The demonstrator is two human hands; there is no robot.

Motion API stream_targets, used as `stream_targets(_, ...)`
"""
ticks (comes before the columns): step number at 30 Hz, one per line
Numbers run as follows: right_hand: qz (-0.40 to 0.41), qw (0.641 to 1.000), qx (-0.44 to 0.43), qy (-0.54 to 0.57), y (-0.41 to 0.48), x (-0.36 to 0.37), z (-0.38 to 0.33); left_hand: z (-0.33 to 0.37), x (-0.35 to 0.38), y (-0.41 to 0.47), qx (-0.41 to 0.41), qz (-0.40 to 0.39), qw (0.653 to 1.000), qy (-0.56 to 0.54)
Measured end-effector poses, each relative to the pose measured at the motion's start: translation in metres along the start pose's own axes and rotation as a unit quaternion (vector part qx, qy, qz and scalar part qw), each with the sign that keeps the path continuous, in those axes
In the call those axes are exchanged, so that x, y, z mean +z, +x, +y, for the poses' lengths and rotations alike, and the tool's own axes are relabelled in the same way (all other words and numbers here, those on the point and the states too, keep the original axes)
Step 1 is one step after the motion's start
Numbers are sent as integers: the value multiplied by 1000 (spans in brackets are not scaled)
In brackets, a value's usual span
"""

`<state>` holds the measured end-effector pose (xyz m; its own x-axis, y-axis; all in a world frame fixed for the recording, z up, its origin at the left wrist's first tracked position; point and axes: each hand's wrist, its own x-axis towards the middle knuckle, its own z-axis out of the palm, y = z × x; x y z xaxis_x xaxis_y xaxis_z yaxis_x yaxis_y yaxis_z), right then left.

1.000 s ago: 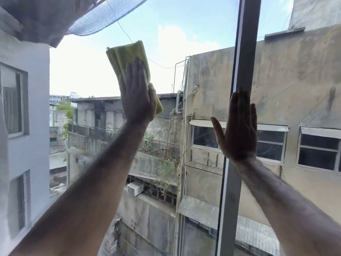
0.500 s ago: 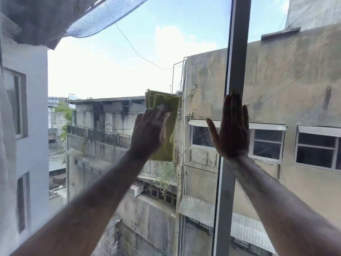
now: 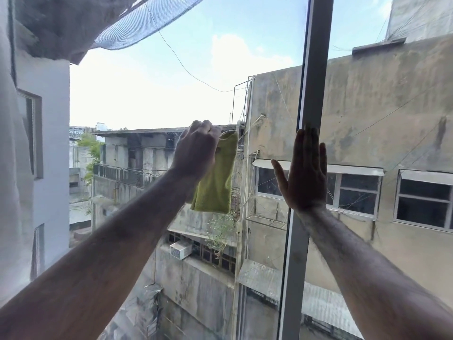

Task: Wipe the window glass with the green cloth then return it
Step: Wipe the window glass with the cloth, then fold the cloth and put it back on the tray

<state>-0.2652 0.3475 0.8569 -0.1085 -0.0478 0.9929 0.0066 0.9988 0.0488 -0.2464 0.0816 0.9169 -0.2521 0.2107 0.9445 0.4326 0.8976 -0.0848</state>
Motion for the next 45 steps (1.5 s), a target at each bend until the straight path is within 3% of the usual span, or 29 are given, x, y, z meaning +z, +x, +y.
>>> stream_targets(4, -31, 999, -3, 11, 0, -9, -2, 2, -5, -1, 2, -11, 1000, 12)
stream_targets(8, -78, 994, 46, 60, 1, -32, -22, 0, -15, -8, -1, -18, 1000, -15)
stream_targets(13, -138, 956, -77, 247, -15, -69, -58, -8, -22, -30, -23, -5, 995, -92)
stream_targets(15, -201, 938, -43, 280, -16, -77, -70, -9, -29, -35, -44, 12, 988, -150)
stream_targets(18, -274, 913, 89, 289, -14, -87, -80, -13, -40, -44, -122, 50, 961, -241)
stream_targets(21, -311, 833, 226, 399, -19, -90, -78, -21, -49, -58, -228, 46, 918, -322)
stream_targets(24, -286, 701, 344, 556, -32, -95, -79, -32, -53, -82, -313, 16, 873, -374)
stream_targets(26, -289, 626, 390, 610, -45, -95, -83, -37, -53, -105, -365, -9, 827, -428)
stream_targets(28, -306, 581, 421, 625, -66, -94, -89, -40, -49, -134, -409, -38, 771, -487)
stream_targets(31, -310, 555, 462, 618, -109, -91, -95, -41, -40, -189, -455, -92, 691, -555)
stream_targets(33, -321, 549, 490, 597, -152, -89, -97, -41, -29, -234, -483, -127, 658, -564)
stream_targets(38, -388, 517, 544, 535, -282, -87, -97, -31, 4, -366, -538, -217, 619, -530)
stream_targets(45, -498, 409, 618, 450, -491, -102, -99, -9, 32, -563, -593, -361, 565, -446)
